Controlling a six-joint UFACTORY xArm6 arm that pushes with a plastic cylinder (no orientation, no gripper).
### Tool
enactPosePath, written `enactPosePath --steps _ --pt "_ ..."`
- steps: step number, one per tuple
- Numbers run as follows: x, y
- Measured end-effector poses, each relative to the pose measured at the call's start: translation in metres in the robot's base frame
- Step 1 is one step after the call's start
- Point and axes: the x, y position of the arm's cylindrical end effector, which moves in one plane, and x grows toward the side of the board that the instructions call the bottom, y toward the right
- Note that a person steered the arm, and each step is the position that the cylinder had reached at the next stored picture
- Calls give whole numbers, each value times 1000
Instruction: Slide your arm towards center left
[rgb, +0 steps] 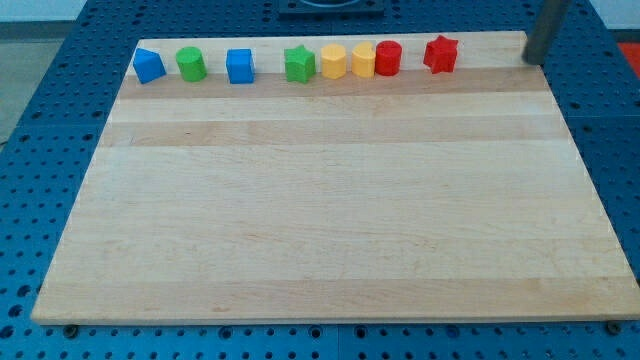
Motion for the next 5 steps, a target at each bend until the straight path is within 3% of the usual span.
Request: enactPosePath --steps 3,4,5 --pt "1 -17" --pt "12 -47" --pt "46 -148"
